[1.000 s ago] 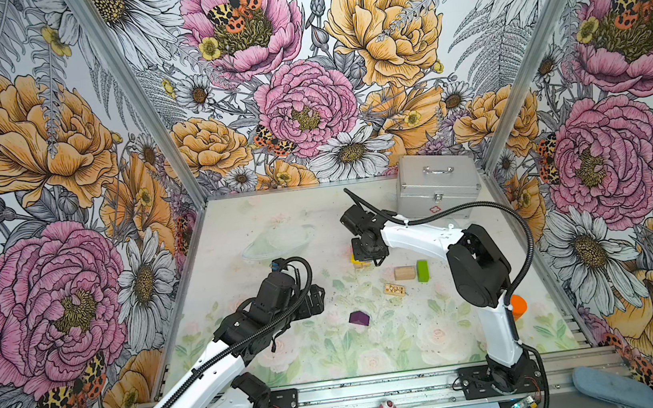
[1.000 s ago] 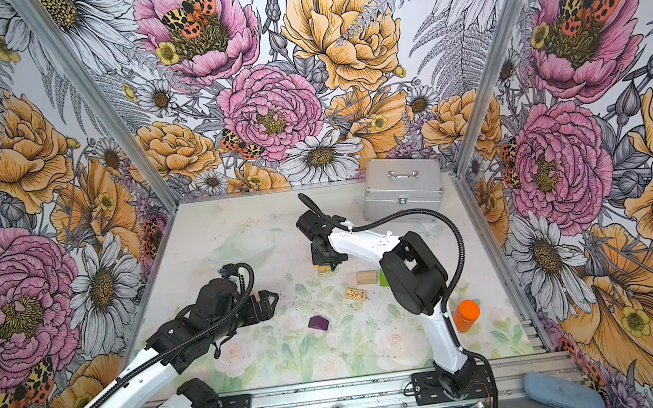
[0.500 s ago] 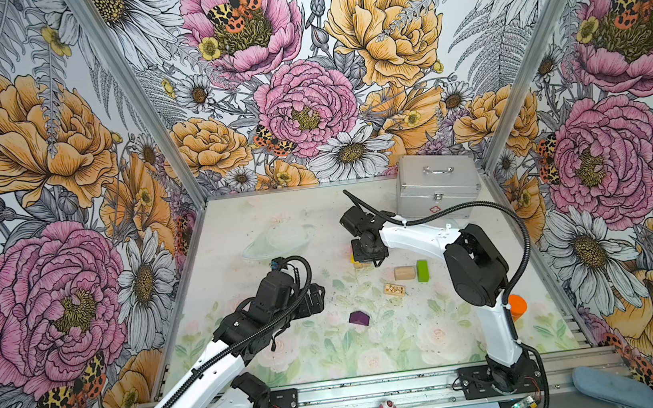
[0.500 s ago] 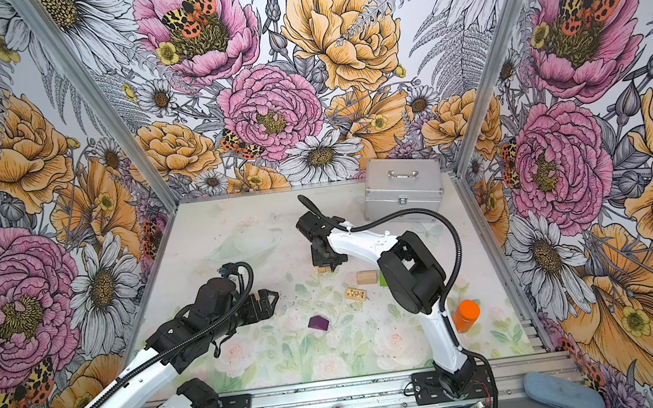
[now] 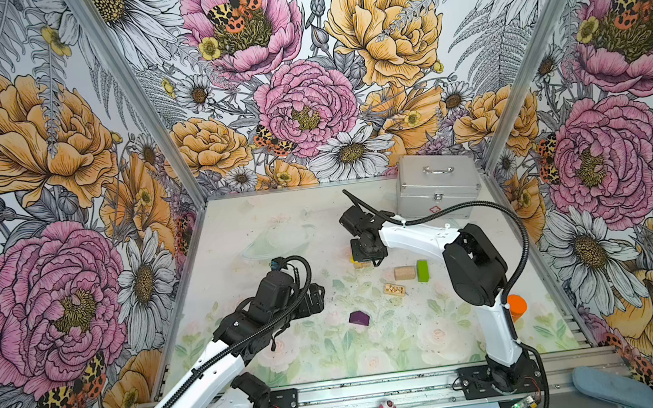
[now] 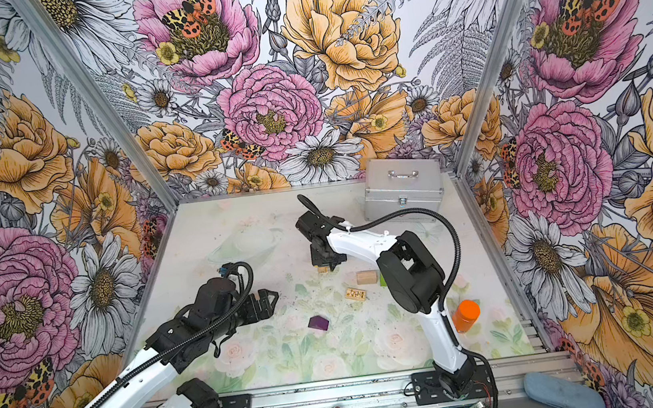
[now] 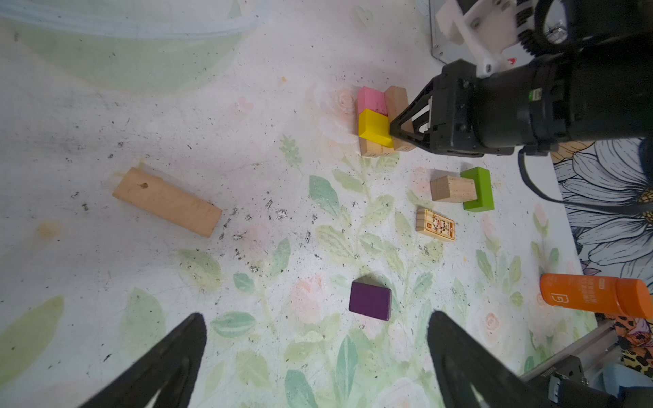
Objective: Build the wood block tower
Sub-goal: 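Lower the wooden bar onto the pink and yellow blocks, open right gripper, then raise the right gripper from the stack while the left gripper moves toward the bar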
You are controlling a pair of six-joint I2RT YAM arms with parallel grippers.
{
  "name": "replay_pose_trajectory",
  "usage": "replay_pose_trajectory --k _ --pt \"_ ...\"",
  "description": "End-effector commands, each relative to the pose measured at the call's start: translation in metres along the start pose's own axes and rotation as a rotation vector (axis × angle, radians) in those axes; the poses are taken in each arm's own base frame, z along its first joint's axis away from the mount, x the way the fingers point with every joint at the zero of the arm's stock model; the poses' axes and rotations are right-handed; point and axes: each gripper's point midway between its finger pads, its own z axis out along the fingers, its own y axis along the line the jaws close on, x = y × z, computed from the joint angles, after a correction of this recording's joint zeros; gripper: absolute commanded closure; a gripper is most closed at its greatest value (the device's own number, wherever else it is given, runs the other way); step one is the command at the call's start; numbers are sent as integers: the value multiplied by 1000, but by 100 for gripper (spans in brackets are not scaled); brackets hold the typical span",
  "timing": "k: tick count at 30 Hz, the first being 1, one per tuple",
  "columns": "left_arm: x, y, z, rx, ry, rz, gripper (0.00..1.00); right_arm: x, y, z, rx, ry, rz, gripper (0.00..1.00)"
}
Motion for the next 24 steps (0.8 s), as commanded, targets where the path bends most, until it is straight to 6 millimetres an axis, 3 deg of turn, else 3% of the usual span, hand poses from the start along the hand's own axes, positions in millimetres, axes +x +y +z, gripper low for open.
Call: replay_pose_trajectory --k 1,11,16,24 --pt "-3 -3 1 24 -10 13 1 -6 8 -1 -21 -12 6 76" --pt "-4 -3 -1 25 -16 6 1 -17 10 -28 -55 -65 -4 54" --pt "-6 -4 -3 35 -25 -5 1 -17 10 -39 -72 -77 -3 50" --pt "-7 5 -2 -19 -31 -43 1 -20 0 -87 -107 -155 3 46"
